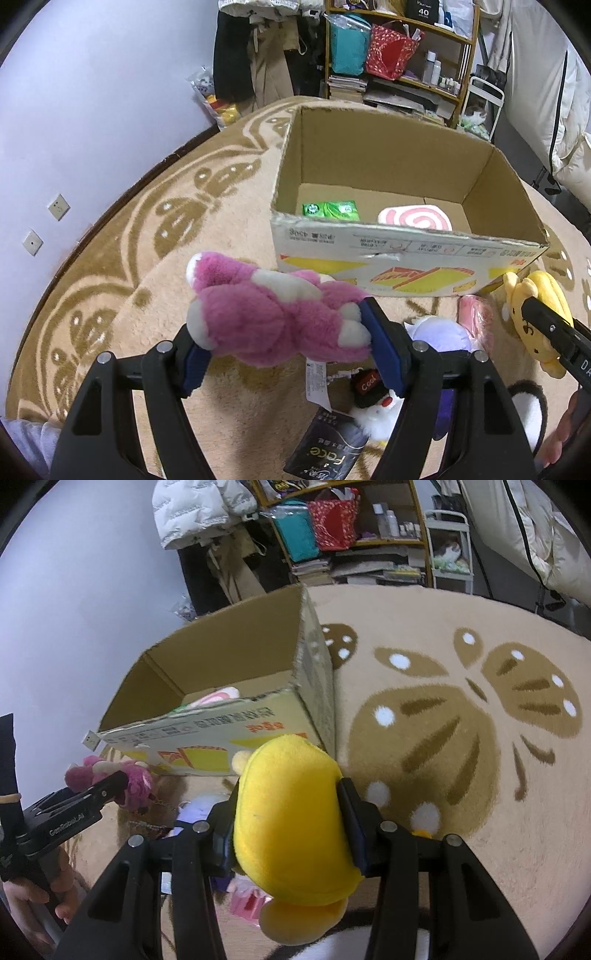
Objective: Organize soft objects
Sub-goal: 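Lift the duck and pink bear over the box and release them inside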
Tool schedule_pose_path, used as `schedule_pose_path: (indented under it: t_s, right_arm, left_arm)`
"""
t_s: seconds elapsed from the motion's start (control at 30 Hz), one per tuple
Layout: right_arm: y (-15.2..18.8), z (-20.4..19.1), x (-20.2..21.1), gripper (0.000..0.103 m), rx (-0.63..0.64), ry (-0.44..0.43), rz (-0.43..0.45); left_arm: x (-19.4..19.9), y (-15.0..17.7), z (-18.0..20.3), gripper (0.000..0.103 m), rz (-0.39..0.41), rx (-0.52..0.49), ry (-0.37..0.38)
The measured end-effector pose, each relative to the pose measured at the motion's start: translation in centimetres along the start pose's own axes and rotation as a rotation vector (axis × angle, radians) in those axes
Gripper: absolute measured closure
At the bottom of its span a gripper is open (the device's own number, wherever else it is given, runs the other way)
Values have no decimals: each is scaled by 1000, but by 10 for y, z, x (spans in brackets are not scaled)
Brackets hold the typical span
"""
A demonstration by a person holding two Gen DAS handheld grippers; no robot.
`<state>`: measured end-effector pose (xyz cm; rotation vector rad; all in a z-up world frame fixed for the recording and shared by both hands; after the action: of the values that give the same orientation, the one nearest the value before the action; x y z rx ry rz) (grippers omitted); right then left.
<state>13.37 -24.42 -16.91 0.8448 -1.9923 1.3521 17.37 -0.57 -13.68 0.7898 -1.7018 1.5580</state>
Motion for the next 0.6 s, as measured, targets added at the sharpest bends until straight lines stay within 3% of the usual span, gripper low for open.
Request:
schedule_pose_path:
  t_s: [0.5, 0.6]
  right_arm:
    - [-3, -42, 35, 53, 126, -72, 102]
    - [-5, -51, 45, 53, 140, -86, 128]
  left_arm:
    - [45, -13, -19, 29, 118, -16, -100]
    - [54, -16, -23, 29, 136, -3, -92]
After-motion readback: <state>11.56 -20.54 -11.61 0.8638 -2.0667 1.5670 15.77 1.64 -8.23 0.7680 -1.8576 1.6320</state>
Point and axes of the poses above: each gripper's, at about its wrist camera, not at the fingertips, and x roughly against the way its jaws point, z to its right, y to its underside, the point moved 5 cm from there along -x, roughly the way its jaws point, and after that the axes turned 2 degrees about -x, right-handed, at the moved point
